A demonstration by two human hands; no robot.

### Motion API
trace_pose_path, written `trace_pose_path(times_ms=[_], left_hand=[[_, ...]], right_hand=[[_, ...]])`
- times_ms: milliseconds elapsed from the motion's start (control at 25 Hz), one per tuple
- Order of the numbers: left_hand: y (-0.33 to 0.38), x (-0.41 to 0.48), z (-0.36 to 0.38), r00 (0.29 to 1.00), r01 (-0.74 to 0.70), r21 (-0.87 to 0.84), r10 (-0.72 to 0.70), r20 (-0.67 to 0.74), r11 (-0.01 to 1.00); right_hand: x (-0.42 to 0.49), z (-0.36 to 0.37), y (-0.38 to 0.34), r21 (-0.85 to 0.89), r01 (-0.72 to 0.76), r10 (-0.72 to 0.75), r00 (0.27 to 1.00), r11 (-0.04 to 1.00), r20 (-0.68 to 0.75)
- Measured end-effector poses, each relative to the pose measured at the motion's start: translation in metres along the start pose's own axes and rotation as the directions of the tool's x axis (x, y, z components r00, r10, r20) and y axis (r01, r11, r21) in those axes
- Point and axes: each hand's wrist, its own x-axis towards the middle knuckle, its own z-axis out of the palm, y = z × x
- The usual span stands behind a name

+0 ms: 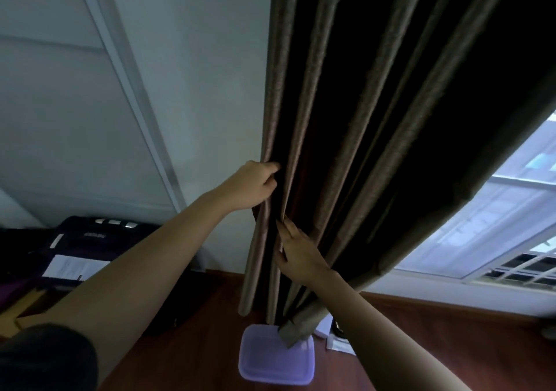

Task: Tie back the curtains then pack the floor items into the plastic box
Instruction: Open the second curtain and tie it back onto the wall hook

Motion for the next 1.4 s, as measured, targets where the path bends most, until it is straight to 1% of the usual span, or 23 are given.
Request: trace_pose_path(times_ms=[120, 360, 400, 520, 560, 600, 640, 680, 720, 760, 800, 840, 880, 960, 1000, 1040, 1120, 1200, 1240, 1280, 1320, 1360, 1400], left_hand=[[0.005, 0.002, 0.004, 0.999, 0.027, 0.022, -0.028, 0.038, 0.999], [0.017, 0.000, 0.013, 0.999, 0.041, 0.010, -0.041, 0.006, 0.999], [0.019, 0.000, 0.015, 0.999, 0.045, -0.001, -0.045, 0.009, 0.999], [0.028, 0.002, 0.022, 0.999, 0.033, 0.084, -0.030, -0.032, 0.996], [0.029, 0.003, 0.025, 0.998, 0.019, 0.120, -0.011, -0.068, 0.993], [0.030, 0.004, 0.028, 0.995, 0.012, 0.145, 0.003, -0.103, 0.989], [0.027, 0.003, 0.030, 0.991, 0.018, 0.163, 0.004, -0.132, 0.986], [0.025, 0.001, 0.031, 0.988, 0.029, 0.179, -0.001, -0.155, 0.984], [0.021, 0.000, 0.032, 0.984, 0.036, 0.198, -0.001, -0.177, 0.980], [0.019, -0.002, 0.033, 0.982, 0.042, 0.220, 0.000, -0.188, 0.975], [0.018, -0.004, 0.035, 0.981, 0.041, 0.238, 0.006, -0.195, 0.970], [0.020, -0.006, 0.037, 0.980, 0.038, 0.247, 0.012, -0.198, 0.968], [0.022, -0.007, 0.041, 0.976, 0.024, 0.246, 0.031, -0.216, 0.969], [0.024, -0.013, 0.050, 0.953, -0.012, 0.201, 0.072, -0.293, 0.979], [0.023, -0.018, 0.055, 0.938, -0.020, 0.159, 0.074, -0.339, 0.987], [0.021, -0.022, 0.059, 0.922, -0.030, 0.095, 0.065, -0.383, 0.995], [0.023, -0.032, 0.066, 0.886, -0.042, -0.111, -0.015, -0.464, 0.993], [0.029, -0.038, 0.072, 0.813, -0.101, -0.347, -0.123, -0.568, 0.932], [0.032, -0.038, 0.073, 0.780, -0.106, -0.441, -0.201, -0.593, 0.891], [0.033, -0.038, 0.071, 0.779, -0.078, -0.514, -0.270, -0.566, 0.854], [0.036, -0.036, 0.064, 0.803, -0.002, -0.532, -0.315, -0.505, 0.847], [0.036, -0.032, 0.055, 0.839, 0.102, -0.462, -0.326, -0.436, 0.881], [0.036, -0.028, 0.046, 0.881, 0.205, -0.329, -0.320, -0.349, 0.922]], right_hand=[[0.001, -0.002, -0.001, -0.007, 0.040, -0.039, 0.999, 0.999, 0.025], [-0.006, -0.012, 0.007, -0.018, 0.113, -0.112, 0.991, 0.993, 0.072], [-0.007, -0.014, 0.007, -0.032, 0.111, -0.107, 0.989, 0.993, 0.102], [-0.009, -0.024, 0.010, -0.043, 0.100, -0.090, 0.978, 0.994, 0.187], [-0.012, -0.028, 0.013, -0.042, 0.125, -0.117, 0.980, 0.991, 0.158], [-0.013, -0.030, 0.017, -0.066, 0.166, -0.165, 0.986, 0.984, 0.028], [-0.014, -0.033, 0.021, -0.098, 0.169, -0.185, 0.966, 0.981, -0.180], [-0.016, -0.038, 0.024, -0.080, 0.119, -0.141, 0.912, 0.990, -0.385], [-0.016, -0.047, 0.025, -0.018, 0.061, -0.061, 0.829, 0.998, -0.557], [-0.016, -0.059, 0.025, 0.046, 0.025, 0.011, 0.767, 0.999, -0.641], [-0.012, -0.071, 0.025, 0.074, 0.000, 0.050, 0.736, 0.997, -0.675], [-0.006, -0.083, 0.024, 0.072, -0.022, 0.064, 0.747, 0.997, -0.662], [0.002, -0.089, 0.025, 0.066, -0.031, 0.065, 0.784, 0.997, -0.618], [0.014, -0.090, 0.028, 0.076, 0.022, 0.016, 0.881, 0.997, -0.473], [0.015, -0.084, 0.029, 0.073, 0.067, -0.030, 0.909, 0.995, -0.416], [0.014, -0.075, 0.032, 0.068, 0.099, -0.066, 0.924, 0.993, -0.378], [0.006, -0.053, 0.037, 0.068, 0.127, -0.102, 0.950, 0.990, -0.296], [-0.005, -0.030, 0.039, 0.078, 0.120, -0.104, 0.977, 0.990, -0.184], [-0.011, -0.020, 0.040, 0.083, 0.107, -0.095, 0.987, 0.991, -0.131], [-0.015, -0.012, 0.040, 0.085, 0.097, -0.090, 0.992, 0.992, -0.090], [-0.019, -0.007, 0.041, 0.084, 0.094, -0.090, 0.994, 0.992, -0.057], [-0.021, -0.003, 0.040, 0.081, 0.099, -0.096, 0.995, 0.992, -0.032], [-0.022, -0.001, 0.039, 0.078, 0.108, -0.107, 0.994, 0.991, -0.013]])
